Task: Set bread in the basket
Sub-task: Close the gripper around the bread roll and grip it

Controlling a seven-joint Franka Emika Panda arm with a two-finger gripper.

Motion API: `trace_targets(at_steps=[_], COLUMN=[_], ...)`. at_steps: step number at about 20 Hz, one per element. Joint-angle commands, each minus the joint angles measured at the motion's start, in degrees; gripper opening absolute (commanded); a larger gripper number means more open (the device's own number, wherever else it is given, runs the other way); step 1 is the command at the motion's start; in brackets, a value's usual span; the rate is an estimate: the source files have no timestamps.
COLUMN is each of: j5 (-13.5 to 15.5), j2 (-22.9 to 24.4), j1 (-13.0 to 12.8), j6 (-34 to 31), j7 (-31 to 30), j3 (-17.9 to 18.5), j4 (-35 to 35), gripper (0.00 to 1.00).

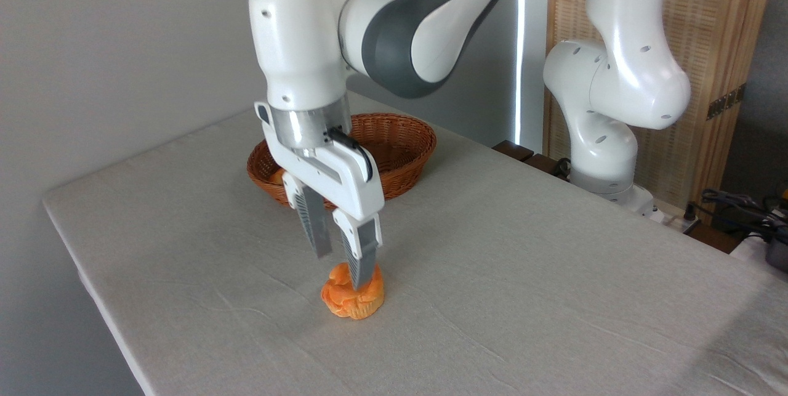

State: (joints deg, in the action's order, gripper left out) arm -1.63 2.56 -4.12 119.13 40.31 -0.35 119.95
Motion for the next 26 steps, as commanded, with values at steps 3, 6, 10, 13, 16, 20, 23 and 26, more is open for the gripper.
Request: trace_targets(at_steps=[3, 6, 10, 13, 16, 20, 23, 26], j5=[-4.70, -4.08, -2.68, -2.32, -2.32, -2.32, -2.24, -2.24], j2=[-0.09, -0.89, -1.06, -1.77, -1.77, -1.94, -1.86, -1.86], j1=[-0.62, -0.71, -0.71, -0.71, -0.71, -1.06, -1.15, -1.15], j6=[2.59, 3.12, 3.13, 2.95, 2.77, 2.42, 2.33, 2.33], j7=[0.91, 0.56, 0.65, 0.04, -0.40, -0.49, -0.32, -0.23], j3=[0.44, 0.27, 0.27, 0.27, 0.27, 0.27, 0.27, 0.27], j4=[3.79, 4.23, 4.23, 4.23, 4.23, 4.15, 4.06, 3.71], gripper=[1.00, 0.96, 0.46, 0.30, 0.24, 0.24, 0.24, 0.23])
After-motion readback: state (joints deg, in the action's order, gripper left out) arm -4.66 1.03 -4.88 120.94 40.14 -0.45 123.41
